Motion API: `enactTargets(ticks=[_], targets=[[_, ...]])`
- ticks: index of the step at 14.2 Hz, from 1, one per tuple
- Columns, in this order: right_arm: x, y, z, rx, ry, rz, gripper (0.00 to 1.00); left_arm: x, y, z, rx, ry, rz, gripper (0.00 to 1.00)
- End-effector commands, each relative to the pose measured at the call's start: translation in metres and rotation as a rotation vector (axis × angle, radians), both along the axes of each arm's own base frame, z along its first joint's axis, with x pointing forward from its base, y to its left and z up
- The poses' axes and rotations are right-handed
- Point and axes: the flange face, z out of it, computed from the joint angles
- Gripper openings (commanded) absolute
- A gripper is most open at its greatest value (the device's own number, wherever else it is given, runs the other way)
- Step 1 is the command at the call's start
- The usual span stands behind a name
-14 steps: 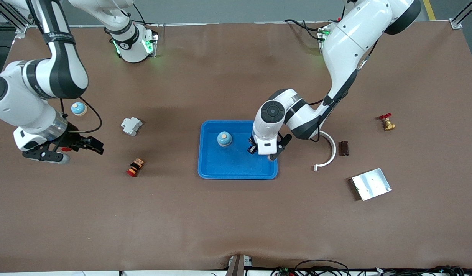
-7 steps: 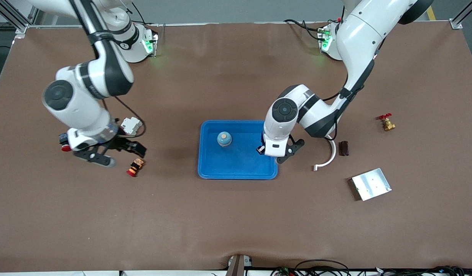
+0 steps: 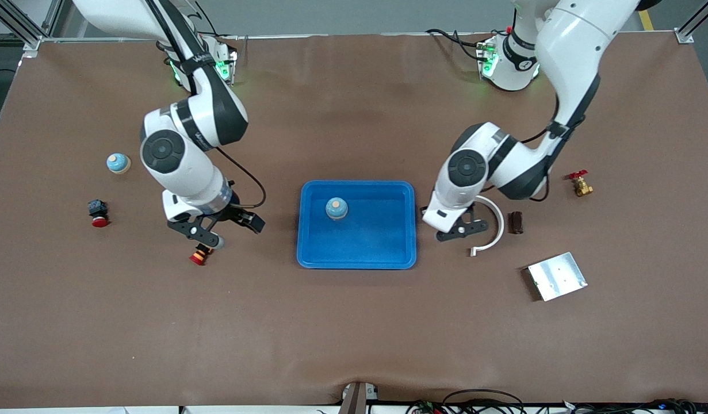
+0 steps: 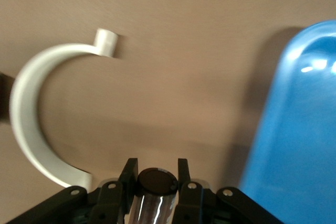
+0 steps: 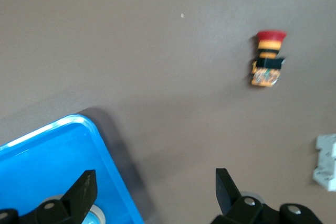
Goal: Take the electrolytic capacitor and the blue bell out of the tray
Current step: 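Lift the capacitor with the left gripper while the right gripper reaches the bell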
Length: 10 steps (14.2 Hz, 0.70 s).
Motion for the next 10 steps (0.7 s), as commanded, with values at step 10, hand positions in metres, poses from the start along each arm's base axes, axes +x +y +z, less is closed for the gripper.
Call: enactTargets(ticks=[10], targets=[[-0.046, 0.137, -0.049, -0.017, 0.005, -0.103, 1.0, 0.024, 0.071, -0.023, -0.042, 0.003, -0.129, 0.0]])
